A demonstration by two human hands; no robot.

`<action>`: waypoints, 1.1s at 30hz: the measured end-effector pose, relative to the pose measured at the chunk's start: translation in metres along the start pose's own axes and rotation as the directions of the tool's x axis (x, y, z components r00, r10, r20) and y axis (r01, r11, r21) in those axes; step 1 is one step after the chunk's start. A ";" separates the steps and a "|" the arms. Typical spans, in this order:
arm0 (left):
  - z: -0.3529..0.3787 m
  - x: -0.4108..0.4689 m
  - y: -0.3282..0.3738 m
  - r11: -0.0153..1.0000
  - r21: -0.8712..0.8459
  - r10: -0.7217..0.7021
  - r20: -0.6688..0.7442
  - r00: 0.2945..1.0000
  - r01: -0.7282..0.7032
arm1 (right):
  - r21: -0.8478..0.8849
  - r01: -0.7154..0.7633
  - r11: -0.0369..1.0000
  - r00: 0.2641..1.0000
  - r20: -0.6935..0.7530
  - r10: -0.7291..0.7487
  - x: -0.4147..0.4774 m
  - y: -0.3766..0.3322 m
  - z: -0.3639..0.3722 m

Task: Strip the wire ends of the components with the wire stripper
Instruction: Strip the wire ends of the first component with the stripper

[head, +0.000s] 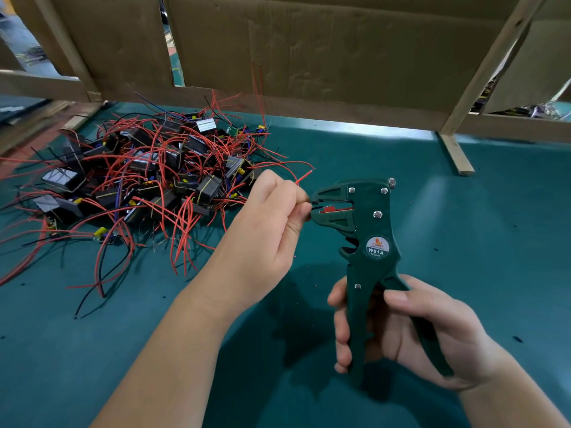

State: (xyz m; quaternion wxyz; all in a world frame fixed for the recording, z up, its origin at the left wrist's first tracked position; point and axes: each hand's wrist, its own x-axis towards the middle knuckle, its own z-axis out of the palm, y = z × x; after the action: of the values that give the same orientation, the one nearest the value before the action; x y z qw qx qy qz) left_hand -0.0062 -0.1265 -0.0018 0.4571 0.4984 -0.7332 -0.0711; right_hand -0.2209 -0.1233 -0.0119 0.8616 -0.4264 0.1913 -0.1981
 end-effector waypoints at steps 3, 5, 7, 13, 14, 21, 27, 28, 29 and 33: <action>-0.001 0.000 0.001 1.000 0.016 0.003 0.004 1.000 -0.003 | -0.005 -0.009 1.000 1.000 -0.026 0.009 0.000 0.000 -0.001; -0.002 0.000 0.002 1.000 0.027 0.002 0.007 1.000 -0.002 | -0.004 -0.013 1.000 0.999 -0.032 0.013 0.000 0.001 -0.001; -0.002 0.000 0.002 0.999 0.033 0.003 0.010 1.000 -0.004 | -0.009 -0.017 1.000 0.999 -0.031 0.017 0.000 0.001 -0.001; -0.004 0.000 0.001 0.999 0.051 0.012 0.013 1.000 -0.013 | -0.018 -0.023 1.000 0.999 -0.049 0.022 0.001 0.002 -0.001; -0.004 0.000 0.001 0.998 0.054 0.015 0.011 1.000 -0.016 | -0.017 -0.023 1.000 0.998 -0.053 0.023 0.001 0.002 -0.001; -0.004 -0.001 -0.001 0.995 0.102 -0.014 0.032 0.999 0.011 | -0.006 -0.038 0.999 0.997 -0.062 0.037 0.002 0.001 0.002; -0.003 -0.001 -0.005 0.991 0.108 -0.089 0.031 0.996 0.085 | 0.019 -0.004 1.000 0.953 -0.301 0.009 0.012 0.013 0.019; -0.002 -0.002 -0.007 0.987 0.111 -0.121 0.053 0.991 0.114 | 0.019 0.008 1.000 0.923 -0.384 0.000 0.015 0.014 0.021; 0.000 -0.002 -0.008 0.983 0.113 -0.153 0.078 0.985 0.144 | 0.020 0.010 1.000 0.897 -0.442 0.000 0.017 0.014 0.021; 0.001 -0.002 -0.011 0.981 0.095 -0.181 0.108 0.978 0.171 | 0.041 -0.018 0.999 0.902 -0.431 0.034 0.014 0.004 0.016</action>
State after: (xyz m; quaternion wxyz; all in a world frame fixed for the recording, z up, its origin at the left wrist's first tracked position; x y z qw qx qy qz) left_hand 0.0009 -0.1305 -0.0101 0.3840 0.5753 -0.7139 -0.1090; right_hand -0.2005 -0.1179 -0.0085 0.8081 -0.3536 0.3791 -0.2796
